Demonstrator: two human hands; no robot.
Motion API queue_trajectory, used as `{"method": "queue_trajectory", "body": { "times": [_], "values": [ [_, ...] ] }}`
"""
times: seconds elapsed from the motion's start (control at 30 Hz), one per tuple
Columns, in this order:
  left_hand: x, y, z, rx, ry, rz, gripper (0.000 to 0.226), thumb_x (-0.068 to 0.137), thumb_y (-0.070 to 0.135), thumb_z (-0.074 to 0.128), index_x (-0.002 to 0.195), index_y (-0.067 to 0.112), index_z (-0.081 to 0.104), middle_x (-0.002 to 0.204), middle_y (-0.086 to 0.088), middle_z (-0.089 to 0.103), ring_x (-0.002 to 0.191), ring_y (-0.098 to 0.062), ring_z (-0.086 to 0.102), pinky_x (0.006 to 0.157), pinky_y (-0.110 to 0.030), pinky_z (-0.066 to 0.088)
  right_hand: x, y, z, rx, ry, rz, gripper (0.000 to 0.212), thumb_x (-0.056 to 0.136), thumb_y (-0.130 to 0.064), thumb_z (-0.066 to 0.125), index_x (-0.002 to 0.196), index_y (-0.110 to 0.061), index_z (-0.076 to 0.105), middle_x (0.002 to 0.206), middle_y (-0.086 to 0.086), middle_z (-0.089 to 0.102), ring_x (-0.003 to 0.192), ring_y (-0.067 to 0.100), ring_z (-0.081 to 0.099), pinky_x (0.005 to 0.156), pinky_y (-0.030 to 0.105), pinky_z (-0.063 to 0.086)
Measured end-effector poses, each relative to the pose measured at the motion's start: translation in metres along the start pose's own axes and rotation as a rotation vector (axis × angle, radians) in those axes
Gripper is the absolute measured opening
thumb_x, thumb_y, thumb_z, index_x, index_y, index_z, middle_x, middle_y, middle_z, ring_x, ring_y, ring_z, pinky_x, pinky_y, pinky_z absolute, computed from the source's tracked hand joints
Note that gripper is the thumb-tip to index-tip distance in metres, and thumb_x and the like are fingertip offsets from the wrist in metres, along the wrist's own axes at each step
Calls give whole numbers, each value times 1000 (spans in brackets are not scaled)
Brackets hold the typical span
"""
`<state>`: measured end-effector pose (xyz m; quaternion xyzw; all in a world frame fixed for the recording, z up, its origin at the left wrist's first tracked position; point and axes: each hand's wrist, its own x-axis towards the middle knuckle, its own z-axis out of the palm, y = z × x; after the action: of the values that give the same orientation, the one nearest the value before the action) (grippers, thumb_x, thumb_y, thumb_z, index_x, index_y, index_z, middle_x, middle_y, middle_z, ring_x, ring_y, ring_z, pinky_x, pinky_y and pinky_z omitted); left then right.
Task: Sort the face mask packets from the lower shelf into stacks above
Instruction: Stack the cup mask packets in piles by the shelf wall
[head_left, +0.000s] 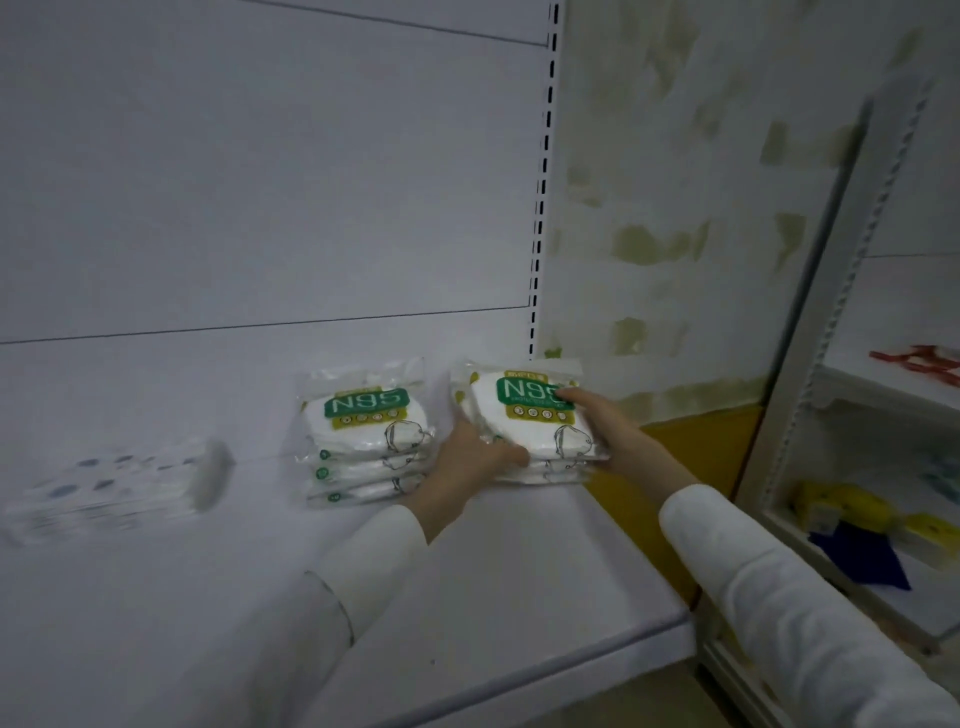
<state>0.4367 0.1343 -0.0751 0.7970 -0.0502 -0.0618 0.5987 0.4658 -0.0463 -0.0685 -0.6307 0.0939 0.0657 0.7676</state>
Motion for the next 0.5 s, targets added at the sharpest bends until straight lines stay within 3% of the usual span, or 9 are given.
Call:
{"method": "queue_trajectory", "body": {
  "times": [0.07,0.13,0.23,0.33,0.4,0.5],
  "values": [
    [6,-2,4,152,24,-20,58,74,10,75,121,17,41,102,3,52,74,-5,49,45,-13,40,19,0,-1,-40,7,8,24,87,-26,63,100,-6,62,85,12,74,64,22,71,59,29,58],
    [14,-9,7,230,79,-54,63,72,9,75,125,12,41,107,-1,57,74,-9,54,47,-15,45,37,1,-1,-89,6,26,33,83,-28,68,105,-4,64,90,13,74,74,24,71,71,34,59],
    [23,-20,11,219,179,4,66,77,5,67,136,12,39,123,-5,59,99,-18,58,74,-26,52,65,1,0,-169,4,53,55,74,-32,75,118,-1,62,105,17,71,92,31,68,92,44,53],
    [21,-24,18,226,321,111,74,79,-3,57,144,10,23,122,0,54,112,-23,55,86,-31,49,82,3,3,-200,13,74,61,67,-34,78,116,-2,63,100,17,72,92,31,70,89,46,55],
    [17,-25,26,226,384,173,83,77,-10,53,148,7,12,128,-7,49,115,-25,52,88,-29,47,89,4,3,-188,18,88,64,61,-35,78,114,-2,64,96,16,73,90,31,71,87,47,55],
    [7,-22,35,353,438,193,87,78,-7,54,148,0,3,145,-21,26,130,-35,36,103,-36,36,90,3,4,-184,37,91,58,62,-33,78,111,-4,66,95,15,74,88,30,71,87,48,55]
  ]
}}
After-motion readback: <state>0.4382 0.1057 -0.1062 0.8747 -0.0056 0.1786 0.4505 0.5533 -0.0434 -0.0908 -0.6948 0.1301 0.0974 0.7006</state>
